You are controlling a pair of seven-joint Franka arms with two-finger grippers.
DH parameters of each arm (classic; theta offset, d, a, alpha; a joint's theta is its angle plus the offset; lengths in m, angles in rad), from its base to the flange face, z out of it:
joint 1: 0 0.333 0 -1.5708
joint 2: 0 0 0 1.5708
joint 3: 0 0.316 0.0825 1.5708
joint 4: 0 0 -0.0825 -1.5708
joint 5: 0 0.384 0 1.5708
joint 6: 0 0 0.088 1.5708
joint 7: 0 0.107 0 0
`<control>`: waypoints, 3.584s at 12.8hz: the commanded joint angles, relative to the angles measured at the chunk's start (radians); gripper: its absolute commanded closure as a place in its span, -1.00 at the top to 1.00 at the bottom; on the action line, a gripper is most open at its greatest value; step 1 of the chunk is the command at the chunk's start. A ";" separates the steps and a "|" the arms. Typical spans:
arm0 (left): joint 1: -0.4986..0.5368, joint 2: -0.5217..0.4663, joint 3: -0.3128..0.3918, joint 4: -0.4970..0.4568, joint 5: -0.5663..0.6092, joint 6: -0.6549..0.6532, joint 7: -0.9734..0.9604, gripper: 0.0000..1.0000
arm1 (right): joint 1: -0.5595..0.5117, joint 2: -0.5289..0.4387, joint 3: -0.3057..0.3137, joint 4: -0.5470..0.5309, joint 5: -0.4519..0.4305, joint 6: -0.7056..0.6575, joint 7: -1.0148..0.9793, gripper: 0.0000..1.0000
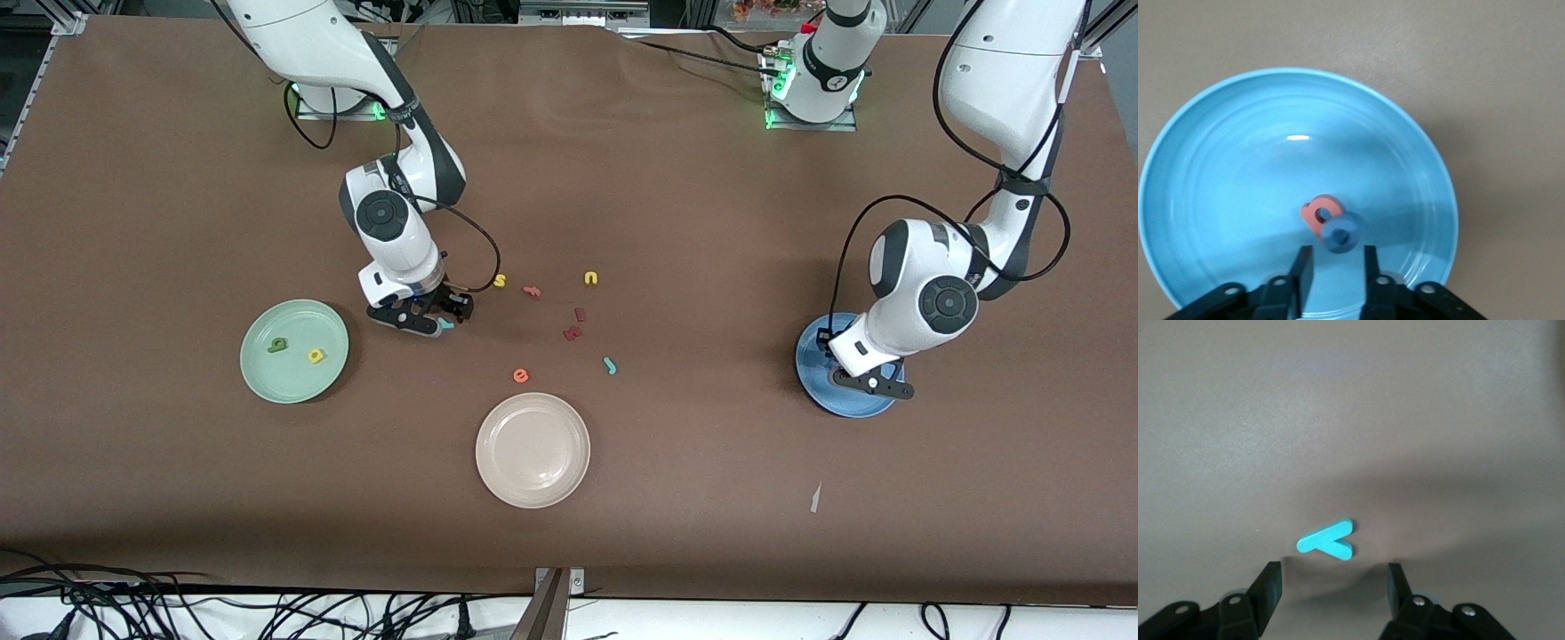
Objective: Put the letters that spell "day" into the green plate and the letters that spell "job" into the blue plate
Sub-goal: 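Drop the blue ring on the blue plate while the right gripper reaches the cyan letter, then grasp the cyan letter with the right gripper while the left gripper grasps the teal letter, then carry the cyan letter to the green plate while the left gripper carries the teal letter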
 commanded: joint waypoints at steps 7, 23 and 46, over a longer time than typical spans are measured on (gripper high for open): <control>-0.260 0.118 -0.022 0.328 -0.115 -0.137 -0.486 1.00 | 0.013 0.056 -0.026 0.042 -0.004 0.043 0.009 0.27; -0.538 0.474 -0.016 0.736 -0.112 -0.137 -1.236 1.00 | 0.013 -0.011 -0.095 0.062 -0.011 -0.075 -0.124 -0.79; -0.069 0.254 -0.014 0.694 -0.106 -0.758 -0.194 -1.00 | 0.004 -0.157 -0.383 0.364 0.073 -0.692 -0.706 0.98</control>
